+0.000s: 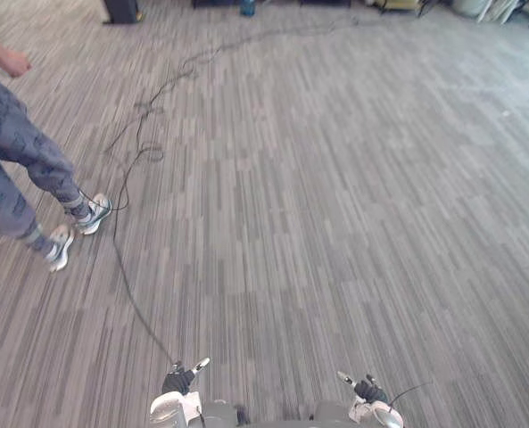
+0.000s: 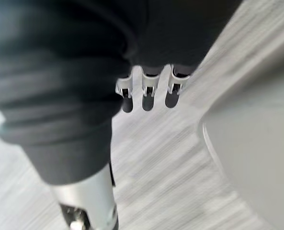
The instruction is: Pick up cushions and gather them together orderly.
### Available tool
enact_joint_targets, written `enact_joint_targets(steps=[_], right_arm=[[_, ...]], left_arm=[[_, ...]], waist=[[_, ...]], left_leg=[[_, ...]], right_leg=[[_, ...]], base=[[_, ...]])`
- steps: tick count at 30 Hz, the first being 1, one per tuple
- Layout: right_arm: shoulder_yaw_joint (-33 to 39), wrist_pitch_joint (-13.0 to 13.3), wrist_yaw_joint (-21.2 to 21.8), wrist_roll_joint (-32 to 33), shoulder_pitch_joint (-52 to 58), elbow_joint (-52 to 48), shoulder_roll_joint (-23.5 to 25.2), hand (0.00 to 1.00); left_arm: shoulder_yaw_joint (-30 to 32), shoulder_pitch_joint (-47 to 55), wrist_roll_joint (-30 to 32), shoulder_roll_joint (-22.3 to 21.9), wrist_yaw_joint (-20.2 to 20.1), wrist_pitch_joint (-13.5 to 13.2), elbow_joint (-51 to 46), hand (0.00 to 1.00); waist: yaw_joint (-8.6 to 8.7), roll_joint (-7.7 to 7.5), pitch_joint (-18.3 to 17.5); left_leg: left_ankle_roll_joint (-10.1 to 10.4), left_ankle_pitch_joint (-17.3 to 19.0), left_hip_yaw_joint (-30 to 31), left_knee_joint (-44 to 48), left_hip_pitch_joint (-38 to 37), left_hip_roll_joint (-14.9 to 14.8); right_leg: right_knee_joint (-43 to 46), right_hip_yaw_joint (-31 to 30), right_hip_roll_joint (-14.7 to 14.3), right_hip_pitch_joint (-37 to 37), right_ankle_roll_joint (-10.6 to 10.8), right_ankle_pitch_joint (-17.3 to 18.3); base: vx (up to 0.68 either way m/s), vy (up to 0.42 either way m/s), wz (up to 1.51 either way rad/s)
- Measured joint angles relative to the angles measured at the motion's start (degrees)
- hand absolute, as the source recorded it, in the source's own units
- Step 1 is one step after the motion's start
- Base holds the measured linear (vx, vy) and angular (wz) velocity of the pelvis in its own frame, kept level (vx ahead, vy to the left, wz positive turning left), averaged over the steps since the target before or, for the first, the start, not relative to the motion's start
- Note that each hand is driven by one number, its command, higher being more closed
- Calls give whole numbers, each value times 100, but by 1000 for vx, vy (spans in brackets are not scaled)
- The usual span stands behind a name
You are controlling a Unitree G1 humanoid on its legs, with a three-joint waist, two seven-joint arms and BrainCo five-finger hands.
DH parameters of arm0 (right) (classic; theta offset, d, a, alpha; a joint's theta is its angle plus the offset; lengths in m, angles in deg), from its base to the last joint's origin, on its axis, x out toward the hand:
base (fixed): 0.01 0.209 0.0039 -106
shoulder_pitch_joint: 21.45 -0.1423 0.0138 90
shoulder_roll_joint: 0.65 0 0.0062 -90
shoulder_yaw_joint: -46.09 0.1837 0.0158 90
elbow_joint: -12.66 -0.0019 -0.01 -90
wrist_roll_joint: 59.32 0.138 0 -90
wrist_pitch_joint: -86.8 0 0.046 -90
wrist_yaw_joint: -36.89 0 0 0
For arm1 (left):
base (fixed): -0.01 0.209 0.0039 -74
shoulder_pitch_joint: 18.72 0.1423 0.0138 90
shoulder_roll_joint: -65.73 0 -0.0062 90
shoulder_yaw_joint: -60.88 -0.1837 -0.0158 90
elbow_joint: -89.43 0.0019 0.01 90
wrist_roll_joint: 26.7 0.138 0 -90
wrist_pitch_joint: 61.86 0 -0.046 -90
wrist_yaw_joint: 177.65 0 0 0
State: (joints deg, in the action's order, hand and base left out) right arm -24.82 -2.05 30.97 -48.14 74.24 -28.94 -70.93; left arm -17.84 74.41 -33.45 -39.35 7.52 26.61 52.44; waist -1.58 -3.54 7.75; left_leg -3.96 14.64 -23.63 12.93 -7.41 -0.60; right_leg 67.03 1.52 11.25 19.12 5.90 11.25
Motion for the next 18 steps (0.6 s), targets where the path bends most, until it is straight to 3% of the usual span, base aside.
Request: enact_joint_targets(steps=[2,3,5,6,7,8,9,10,11,12,13,14,15,16,18], right_arm=[[7,52,21,-2,-54,-44,26,0],[105,45,23,-3,-135,-22,13,0],[163,56,20,2,-187,3,-7,0],[179,53,18,2,-166,127,-14,0],[207,52,20,-1,-173,194,-38,0],[313,45,29,1,-255,266,-172,0],[342,44,20,-6,-350,261,-245,0],[388,44,29,-10,-350,236,-248,0],[382,44,34,-8,-351,220,-260,0],[369,33,23,0,-334,223,-272,0],[327,35,10,12,-328,222,-276,0],[300,30,3,17,-329,231,-272,0],[128,39,2,23,-330,260,-240,0],[-26,33,-1,25,-334,275,-193,0],[-148,4,-11,34,-341,281,-135,0]], left_arm=[[2,-117,0,-105,-2,2,10,0],[13,-215,-1,-169,-2,19,64,0],[37,-261,1,-249,0,46,164,0],[-5,-271,13,-252,0,49,178,0],[-2,-290,23,-249,-9,52,205,0],[16,-362,48,-373,-5,69,295,0],[51,-376,52,-432,-20,68,296,0],[57,-391,57,-450,-28,72,303,0],[58,-378,60,-454,-30,72,303,0],[80,-426,70,-443,-31,73,247,0],[145,-378,86,-427,-39,73,170,0],[156,-364,87,-426,-43,71,140,0],[183,-325,88,-431,-47,70,88,0],[168,-277,89,-431,-59,68,-12,0],[129,-274,83,-429,-57,55,-220,0]], waist=[[169,10,11],[222,-20,74],[217,17,111],[285,-38,115],[311,-2,148],[343,239,212],[334,389,228],[362,519,254],[361,555,252],[406,616,290],[378,651,329],[352,640,339],[227,563,379],[166,446,407],[90,399,373]], left_leg=[[230,217,1,-349,-387,-60],[373,376,5,-581,-698,-70],[339,486,11,-631,-974,-128],[333,483,389,-646,-1154,-63],[333,483,555,-651,-1235,-88],[325,433,854,-673,-1400,-227],[456,180,1112,-474,-1338,-320],[751,-102,1408,26,-1235,-395],[875,-197,1496,349,-1130,-437],[1435,-884,1706,2011,-434,-663],[1626,-1153,1753,3495,238,-915],[1590,-1134,1684,3952,453,-1026],[1312,-967,1348,4726,899,-1211],[990,-755,1111,4909,1351,-1252],[800,-467,725,4575,2027,-1353]], right_leg=[[-400,385,-123,582,2,176],[-921,677,-201,906,-133,247],[-2272,938,-469,1033,-343,59],[-3753,1016,-630,948,-461,-433],[-3782,972,-674,913,-712,-844],[-3652,1041,-774,779,-897,-691],[-3417,1098,-775,794,-1036,-432],[-3188,1200,-766,657,-1124,-60],[-3184,1228,-791,561,-1113,45],[-3403,1291,-879,88,-1118,276],[-3775,1298,-1009,-434,-1149,305],[-3936,1273,-1062,-666,-1153,311],[-4326,1141,-1142,-1290,-1190,329],[-4695,1015,-1151,-1787,-1220,365],[-5175,820,-1145,-2279,-1174,389]], base=[[406,20,22],[527,-60,10],[609,-140,11],[617,-193,38],[779,-226,42],[530,-165,14],[754,-257,12],[617,-241,13],[757,-296,28],[627,-211,25],[605,-189,15],[566,-131,-29],[538,-89,-51],[532,-70,-50],[461,-13,-48]])
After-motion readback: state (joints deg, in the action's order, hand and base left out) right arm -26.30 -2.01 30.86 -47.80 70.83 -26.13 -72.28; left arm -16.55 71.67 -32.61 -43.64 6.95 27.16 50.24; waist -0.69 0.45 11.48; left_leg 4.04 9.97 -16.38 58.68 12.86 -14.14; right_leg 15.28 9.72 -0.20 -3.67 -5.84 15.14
